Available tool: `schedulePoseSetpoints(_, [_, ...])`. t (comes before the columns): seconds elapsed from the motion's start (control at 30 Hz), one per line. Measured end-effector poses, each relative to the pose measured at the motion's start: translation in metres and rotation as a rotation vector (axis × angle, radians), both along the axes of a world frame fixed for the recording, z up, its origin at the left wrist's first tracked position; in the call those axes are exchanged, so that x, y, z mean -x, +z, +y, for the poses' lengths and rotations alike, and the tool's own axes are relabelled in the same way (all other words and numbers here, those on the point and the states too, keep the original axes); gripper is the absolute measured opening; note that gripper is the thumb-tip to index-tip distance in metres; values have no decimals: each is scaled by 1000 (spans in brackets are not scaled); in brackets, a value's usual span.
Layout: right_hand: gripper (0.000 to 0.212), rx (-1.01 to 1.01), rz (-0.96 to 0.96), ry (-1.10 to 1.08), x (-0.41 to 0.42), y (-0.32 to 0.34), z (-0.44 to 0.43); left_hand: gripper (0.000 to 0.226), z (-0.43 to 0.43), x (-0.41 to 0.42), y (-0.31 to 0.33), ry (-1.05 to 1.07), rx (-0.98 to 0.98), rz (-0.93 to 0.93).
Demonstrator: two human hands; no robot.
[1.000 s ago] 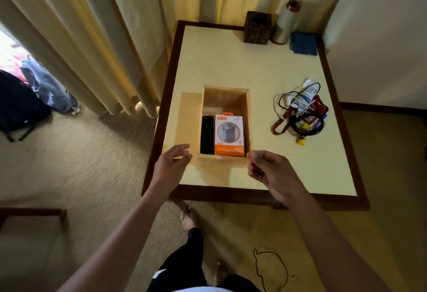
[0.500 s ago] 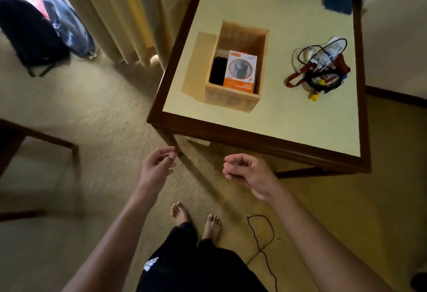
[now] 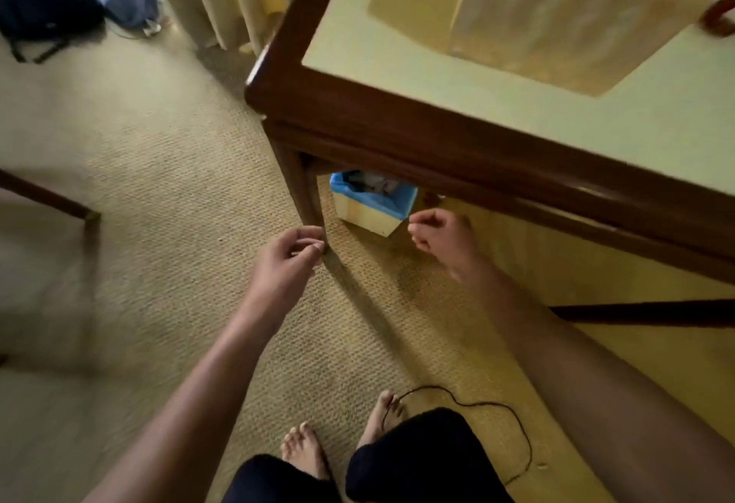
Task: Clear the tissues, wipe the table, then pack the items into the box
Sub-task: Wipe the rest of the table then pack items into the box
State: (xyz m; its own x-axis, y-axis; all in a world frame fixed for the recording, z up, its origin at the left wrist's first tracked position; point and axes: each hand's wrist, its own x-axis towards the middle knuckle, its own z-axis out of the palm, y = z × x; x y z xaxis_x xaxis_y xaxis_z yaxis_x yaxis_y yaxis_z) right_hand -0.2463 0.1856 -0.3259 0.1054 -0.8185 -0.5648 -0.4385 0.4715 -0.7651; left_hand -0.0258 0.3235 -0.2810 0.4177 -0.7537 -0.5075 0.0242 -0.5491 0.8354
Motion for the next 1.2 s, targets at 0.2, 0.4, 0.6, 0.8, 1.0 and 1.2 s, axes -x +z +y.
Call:
schedulePoseSetpoints(0.2, [16, 242, 185, 9, -34, -80, -83, 22, -20, -8, -73, -45, 82, -36])
schedulePoseSetpoints(0.4, [10, 212, 243, -16, -37, -90, -116, 22, -21, -8, -79, -54, 87, -50])
schedulePoseSetpoints(0.6, [9, 157, 171, -130, 3, -45, -59, 18, -3, 3, -19, -60, 68, -23])
schedulePoseSetpoints(0.8, [18, 135, -22, -242, 36, 79, 45, 17, 19, 18, 89, -109, 71, -10])
schedulePoseSetpoints(1.0, [25, 130, -63, -287, 74, 215, 118, 19, 25, 33, 191, -212, 92, 35])
schedulePoseSetpoints(1.2, [22, 247, -113, -387, 115, 317, 133, 18, -4, 51, 283, -304, 198, -26])
